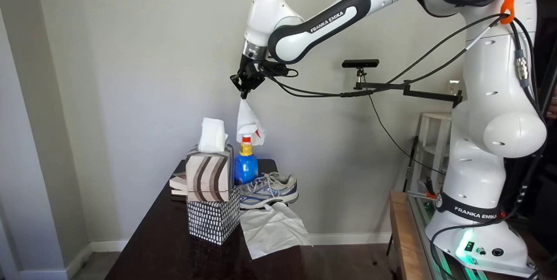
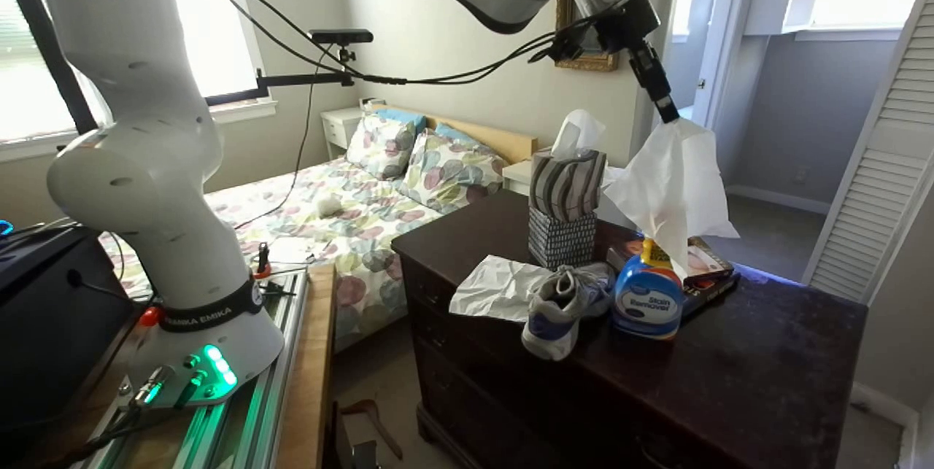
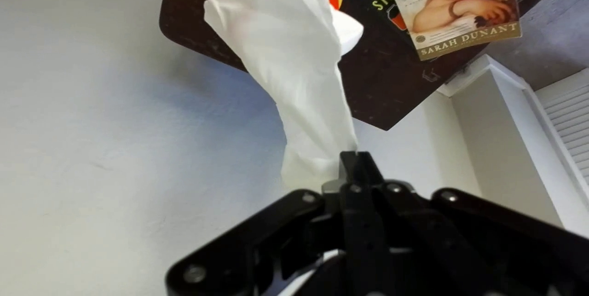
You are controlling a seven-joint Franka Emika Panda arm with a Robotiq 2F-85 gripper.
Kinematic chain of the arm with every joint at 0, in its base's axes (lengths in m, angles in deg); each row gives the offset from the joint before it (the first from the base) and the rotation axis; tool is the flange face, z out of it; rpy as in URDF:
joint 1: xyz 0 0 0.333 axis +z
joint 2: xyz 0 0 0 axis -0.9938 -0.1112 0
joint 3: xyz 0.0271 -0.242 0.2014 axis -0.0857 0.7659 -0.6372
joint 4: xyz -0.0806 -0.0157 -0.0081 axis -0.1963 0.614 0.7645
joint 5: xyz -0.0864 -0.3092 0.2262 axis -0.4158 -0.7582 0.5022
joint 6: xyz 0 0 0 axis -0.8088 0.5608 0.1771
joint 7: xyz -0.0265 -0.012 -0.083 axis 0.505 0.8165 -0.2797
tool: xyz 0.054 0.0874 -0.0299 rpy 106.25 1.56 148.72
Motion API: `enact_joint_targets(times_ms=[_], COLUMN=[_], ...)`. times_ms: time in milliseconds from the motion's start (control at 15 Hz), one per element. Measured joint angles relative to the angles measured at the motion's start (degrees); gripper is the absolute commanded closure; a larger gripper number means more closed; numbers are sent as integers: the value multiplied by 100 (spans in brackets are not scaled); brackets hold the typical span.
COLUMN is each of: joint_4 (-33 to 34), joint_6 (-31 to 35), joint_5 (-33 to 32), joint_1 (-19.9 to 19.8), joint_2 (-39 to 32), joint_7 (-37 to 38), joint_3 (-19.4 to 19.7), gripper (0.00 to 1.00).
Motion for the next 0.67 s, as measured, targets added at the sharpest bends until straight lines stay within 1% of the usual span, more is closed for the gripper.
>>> enact_joint_targets(times_ms=[333, 667], joint_4=[21, 21], joint_6=[0, 0], joint_5=[0, 0], joint_1=[239, 356], joint_2=[-194, -395], joint_7=[-46, -108], joint_3=[93, 163], gripper=[100, 100])
